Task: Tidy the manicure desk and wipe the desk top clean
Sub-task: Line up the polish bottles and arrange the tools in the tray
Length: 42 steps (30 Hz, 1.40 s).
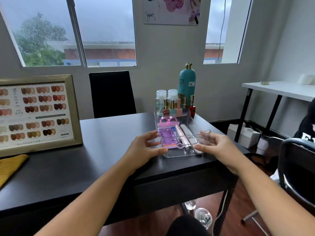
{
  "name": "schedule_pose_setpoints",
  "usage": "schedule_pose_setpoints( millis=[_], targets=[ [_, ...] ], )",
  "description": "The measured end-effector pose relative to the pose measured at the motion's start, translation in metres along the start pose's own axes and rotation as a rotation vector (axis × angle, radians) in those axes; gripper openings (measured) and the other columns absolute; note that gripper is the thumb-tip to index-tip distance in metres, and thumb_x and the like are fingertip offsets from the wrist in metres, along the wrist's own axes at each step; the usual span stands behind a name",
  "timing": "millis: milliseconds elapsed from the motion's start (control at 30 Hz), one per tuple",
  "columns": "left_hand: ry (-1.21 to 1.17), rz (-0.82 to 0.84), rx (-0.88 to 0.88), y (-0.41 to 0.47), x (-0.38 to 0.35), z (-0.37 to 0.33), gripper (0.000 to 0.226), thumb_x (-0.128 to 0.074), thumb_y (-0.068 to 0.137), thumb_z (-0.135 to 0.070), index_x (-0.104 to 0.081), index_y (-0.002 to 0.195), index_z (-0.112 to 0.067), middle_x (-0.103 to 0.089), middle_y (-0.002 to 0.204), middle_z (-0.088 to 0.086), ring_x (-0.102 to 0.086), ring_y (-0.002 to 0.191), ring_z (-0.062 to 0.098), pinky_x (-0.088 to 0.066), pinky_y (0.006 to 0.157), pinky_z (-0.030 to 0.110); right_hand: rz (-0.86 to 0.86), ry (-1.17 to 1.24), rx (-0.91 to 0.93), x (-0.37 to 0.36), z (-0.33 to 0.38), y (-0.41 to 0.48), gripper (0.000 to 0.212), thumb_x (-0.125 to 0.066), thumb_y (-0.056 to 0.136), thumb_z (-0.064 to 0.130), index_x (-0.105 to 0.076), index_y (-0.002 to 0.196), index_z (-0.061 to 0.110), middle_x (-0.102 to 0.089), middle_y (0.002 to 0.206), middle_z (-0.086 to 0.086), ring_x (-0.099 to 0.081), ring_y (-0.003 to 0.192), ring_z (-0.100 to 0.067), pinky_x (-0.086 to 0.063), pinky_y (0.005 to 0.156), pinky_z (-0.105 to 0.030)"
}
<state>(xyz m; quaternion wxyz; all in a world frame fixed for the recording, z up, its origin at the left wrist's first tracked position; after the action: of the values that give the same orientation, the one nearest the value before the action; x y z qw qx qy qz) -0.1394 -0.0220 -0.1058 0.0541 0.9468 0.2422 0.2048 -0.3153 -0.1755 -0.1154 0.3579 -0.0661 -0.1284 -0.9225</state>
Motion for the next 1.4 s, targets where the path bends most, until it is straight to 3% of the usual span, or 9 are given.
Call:
schedule_pose_setpoints(
  millis=[133, 333, 467, 567, 667, 833, 1033, 1233, 1400],
  targets=[
    [0.016, 0.009, -0.006, 0.027, -0.031, -0.005, 0.082, -0.081, 0.067, -0.030, -0.042, 0.138, -0.018, -0.053, 0.135, -0.006, -0.058, 0.108, 0.004, -0.047, 0.099, 0.030, -0.001, -0.056, -0.050, 0.031, -0.014, 0.017, 0.109, -0.086, 0.036, 0.034, -0.047, 0.135, 0.007, -0.056, 0.128, -0.001, -0.056, 0.114, -0.012, -0.041, 0.101, -0.027],
    [0.018, -0.037, -0.007, 0.057, -0.052, -0.008, 0.078, -0.079, 0.070, -0.025, -0.041, 0.138, -0.017, -0.054, 0.132, -0.006, -0.056, 0.101, 0.003, -0.045, 0.090, 0.019, -0.014, -0.129, -0.084, 0.055, -0.026, 0.046, 0.115, -0.087, 0.028, 0.038, -0.049, 0.133, 0.006, -0.056, 0.132, -0.007, -0.055, 0.112, -0.013, -0.040, 0.102, -0.027],
    [0.029, -0.063, -0.001, 0.072, -0.056, -0.007, 0.075, -0.079, 0.071, -0.022, -0.043, 0.137, -0.016, -0.055, 0.128, -0.006, -0.056, 0.092, 0.000, -0.044, 0.068, 0.001, -0.021, -0.129, -0.073, 0.062, -0.030, 0.060, 0.118, -0.087, 0.028, 0.037, -0.046, 0.135, 0.006, -0.055, 0.134, -0.009, -0.054, 0.116, -0.015, -0.039, 0.105, -0.031],
    [0.045, -0.086, 0.000, 0.080, -0.057, -0.005, 0.072, -0.079, 0.071, -0.022, -0.046, 0.135, -0.014, -0.057, 0.128, -0.003, -0.058, 0.092, 0.002, -0.042, 0.062, -0.003, -0.014, -0.154, -0.073, 0.063, -0.034, 0.069, 0.107, -0.090, 0.043, 0.021, -0.042, 0.138, 0.006, -0.053, 0.135, -0.010, -0.052, 0.118, -0.016, -0.038, 0.108, -0.033],
    [0.088, -0.105, 0.000, 0.085, -0.059, -0.003, 0.071, -0.079, 0.071, -0.029, -0.047, 0.133, -0.016, -0.058, 0.127, -0.002, -0.059, 0.093, 0.002, -0.044, 0.075, 0.005, -0.030, -0.181, -0.046, 0.065, -0.037, 0.077, 0.093, -0.087, 0.057, 0.004, -0.040, 0.138, 0.009, -0.053, 0.128, -0.006, -0.052, 0.113, -0.014, -0.040, 0.100, -0.026],
    [0.117, -0.136, -0.005, 0.091, -0.060, 0.000, 0.073, -0.081, 0.067, -0.034, -0.050, 0.130, -0.015, -0.062, 0.120, 0.002, -0.062, 0.094, 0.006, -0.045, 0.083, 0.013, -0.035, -0.194, -0.007, 0.066, -0.037, 0.084, 0.076, -0.082, 0.062, -0.006, -0.041, 0.118, 0.024, -0.054, 0.105, 0.010, -0.055, 0.093, 0.005, -0.047, 0.072, -0.003],
    [0.121, -0.153, -0.008, 0.095, -0.061, -0.001, 0.071, -0.081, 0.067, -0.033, -0.051, 0.128, -0.014, -0.063, 0.117, 0.000, -0.063, 0.088, 0.004, -0.046, 0.075, 0.008, -0.074, -0.196, -0.007, 0.068, -0.036, 0.092, 0.070, -0.078, 0.066, -0.006, -0.042, 0.118, 0.022, -0.054, 0.099, 0.015, -0.054, 0.091, 0.006, -0.046, 0.066, -0.002],
    [0.121, -0.152, -0.008, 0.096, -0.061, 0.000, 0.068, -0.080, 0.068, -0.033, -0.051, 0.127, -0.015, -0.063, 0.114, 0.000, -0.061, 0.082, 0.000, -0.046, 0.076, 0.010, -0.096, -0.222, -0.029, 0.071, -0.041, 0.094, 0.075, -0.082, 0.064, 0.003, -0.043, 0.126, 0.018, -0.055, 0.126, -0.009, -0.054, 0.108, -0.012, -0.044, 0.092, -0.023],
    [0.127, -0.128, -0.021, 0.094, -0.062, -0.001, 0.069, -0.079, 0.070, -0.033, -0.049, 0.130, -0.015, -0.060, 0.108, -0.004, -0.058, 0.077, -0.007, -0.045, 0.077, 0.011, -0.106, -0.171, -0.036, 0.073, -0.040, 0.086, 0.112, -0.085, 0.063, 0.012, -0.015, 0.150, 0.012, -0.039, 0.148, -0.011, -0.040, 0.133, -0.016, -0.034, 0.106, -0.028]
  ],
)
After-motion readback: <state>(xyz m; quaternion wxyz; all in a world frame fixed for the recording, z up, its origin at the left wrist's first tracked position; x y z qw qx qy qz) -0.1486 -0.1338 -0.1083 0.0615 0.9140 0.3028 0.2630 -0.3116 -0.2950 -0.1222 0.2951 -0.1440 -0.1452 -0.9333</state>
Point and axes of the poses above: each hand's wrist, its own y-axis towards the middle knuckle, its own x-axis out of the back of the hand, z = x × y, the point moved 9 cm from there along y, towards the middle knuckle
